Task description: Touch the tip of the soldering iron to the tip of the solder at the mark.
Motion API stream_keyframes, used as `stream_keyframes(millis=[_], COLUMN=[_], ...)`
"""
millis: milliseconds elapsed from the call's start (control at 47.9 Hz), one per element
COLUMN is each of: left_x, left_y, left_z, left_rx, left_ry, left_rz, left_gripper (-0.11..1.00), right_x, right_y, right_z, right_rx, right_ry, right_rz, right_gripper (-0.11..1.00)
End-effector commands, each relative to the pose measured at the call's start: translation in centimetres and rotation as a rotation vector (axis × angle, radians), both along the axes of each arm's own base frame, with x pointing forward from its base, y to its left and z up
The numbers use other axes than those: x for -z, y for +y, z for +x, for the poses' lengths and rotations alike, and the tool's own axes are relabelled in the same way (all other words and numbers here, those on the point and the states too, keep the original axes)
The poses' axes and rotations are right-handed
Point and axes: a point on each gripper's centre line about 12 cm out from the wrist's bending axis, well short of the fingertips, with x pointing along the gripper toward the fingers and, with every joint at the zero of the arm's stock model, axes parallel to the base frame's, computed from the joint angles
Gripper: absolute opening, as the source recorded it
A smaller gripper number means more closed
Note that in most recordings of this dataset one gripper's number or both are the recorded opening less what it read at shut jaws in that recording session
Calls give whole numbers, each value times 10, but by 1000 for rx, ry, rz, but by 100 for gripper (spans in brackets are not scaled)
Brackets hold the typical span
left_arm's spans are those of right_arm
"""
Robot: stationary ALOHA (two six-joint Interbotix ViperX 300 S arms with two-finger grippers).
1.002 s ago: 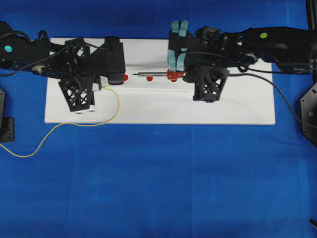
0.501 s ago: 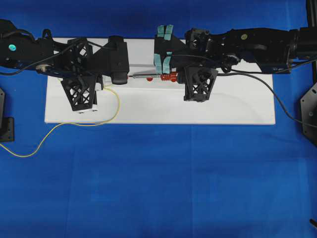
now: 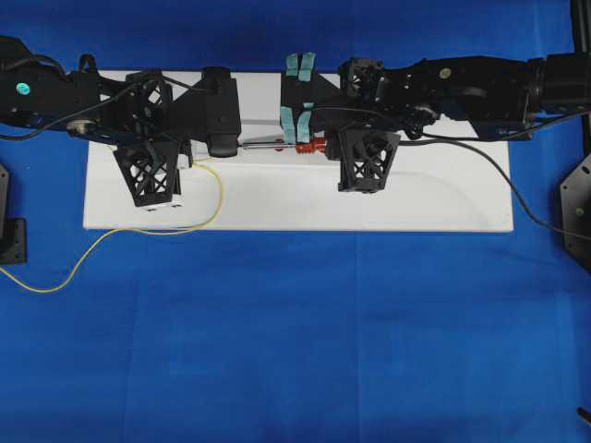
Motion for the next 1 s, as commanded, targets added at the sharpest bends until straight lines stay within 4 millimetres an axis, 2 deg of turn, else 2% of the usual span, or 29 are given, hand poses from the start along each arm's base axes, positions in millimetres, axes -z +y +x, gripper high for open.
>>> stream_keyframes(millis=[0, 981], left_x=[-9, -9], left_y=[1, 1], left_z=[5, 4], left_rx=[-1, 1], left_ry=[-33, -16], left_rz=[7, 5], left_gripper=[2, 2], right_x=[-14, -14], right_y=[-1, -2], right_z=[7, 7], right_rx=[-2, -9], right_ry=[-42, -40], right_rz=[-11, -23], right_gripper=[6, 6])
